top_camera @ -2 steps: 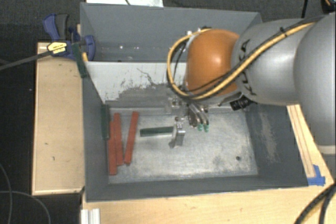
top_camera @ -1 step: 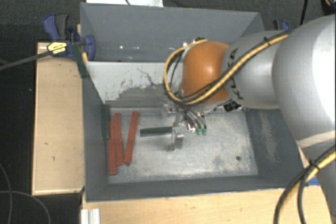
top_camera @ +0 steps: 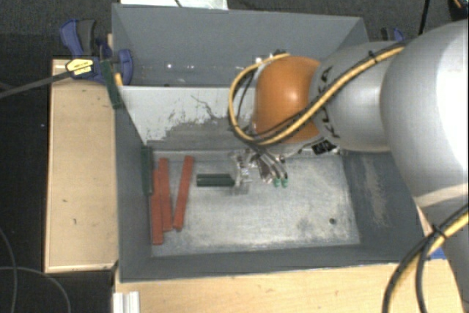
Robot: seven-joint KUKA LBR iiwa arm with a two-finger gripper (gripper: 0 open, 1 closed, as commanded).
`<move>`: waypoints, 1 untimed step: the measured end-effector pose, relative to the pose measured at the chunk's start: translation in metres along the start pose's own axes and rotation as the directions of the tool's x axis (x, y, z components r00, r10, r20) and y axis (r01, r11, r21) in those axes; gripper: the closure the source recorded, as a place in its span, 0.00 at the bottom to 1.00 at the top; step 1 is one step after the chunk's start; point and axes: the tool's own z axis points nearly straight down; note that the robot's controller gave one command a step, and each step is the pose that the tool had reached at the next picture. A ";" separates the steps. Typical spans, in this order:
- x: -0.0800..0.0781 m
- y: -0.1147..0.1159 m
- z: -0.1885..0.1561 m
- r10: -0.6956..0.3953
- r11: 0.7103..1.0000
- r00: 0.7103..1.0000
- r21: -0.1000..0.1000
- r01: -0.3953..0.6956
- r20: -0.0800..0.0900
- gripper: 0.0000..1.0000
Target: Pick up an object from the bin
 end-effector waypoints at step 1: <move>0.030 -0.011 -0.138 0.041 0.999 0.999 0.000 -0.041 0.007 1.00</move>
Offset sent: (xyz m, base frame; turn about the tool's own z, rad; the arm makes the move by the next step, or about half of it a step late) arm -0.0299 -0.0140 0.1324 0.0417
